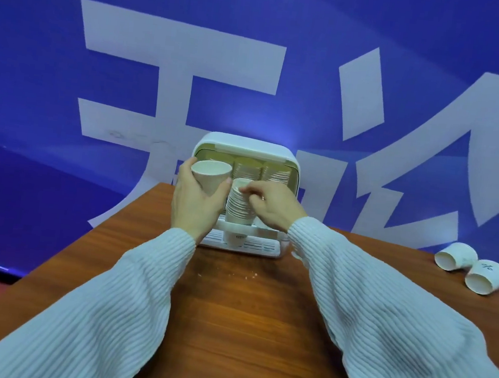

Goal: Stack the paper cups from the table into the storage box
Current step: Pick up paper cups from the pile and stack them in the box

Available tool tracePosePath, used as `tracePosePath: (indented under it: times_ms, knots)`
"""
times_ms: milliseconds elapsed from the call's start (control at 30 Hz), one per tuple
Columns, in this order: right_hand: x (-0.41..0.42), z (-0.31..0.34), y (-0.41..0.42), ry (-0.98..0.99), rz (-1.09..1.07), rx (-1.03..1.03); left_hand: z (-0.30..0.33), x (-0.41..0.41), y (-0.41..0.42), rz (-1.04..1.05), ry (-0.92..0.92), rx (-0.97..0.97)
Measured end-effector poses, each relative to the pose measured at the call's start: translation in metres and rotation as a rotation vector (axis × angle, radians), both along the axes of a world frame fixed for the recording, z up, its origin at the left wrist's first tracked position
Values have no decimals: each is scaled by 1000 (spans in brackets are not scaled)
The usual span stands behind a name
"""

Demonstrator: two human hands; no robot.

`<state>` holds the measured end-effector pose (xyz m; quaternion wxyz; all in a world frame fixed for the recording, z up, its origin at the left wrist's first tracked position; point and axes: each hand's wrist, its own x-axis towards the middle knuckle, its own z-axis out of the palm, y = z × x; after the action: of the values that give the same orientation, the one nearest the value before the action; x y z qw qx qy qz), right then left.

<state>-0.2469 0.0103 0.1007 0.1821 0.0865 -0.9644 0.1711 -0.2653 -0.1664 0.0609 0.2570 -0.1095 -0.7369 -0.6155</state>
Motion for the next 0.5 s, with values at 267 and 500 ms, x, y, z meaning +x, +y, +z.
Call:
tracePosePath:
  times_ms: [267,500]
  knots:
    - [23,-8,14,246,-39,-385,40,-21,33,-26,107,-67]
    - [43,-16,41,229,-37,-425,48,-35,57,-52,97,-366]
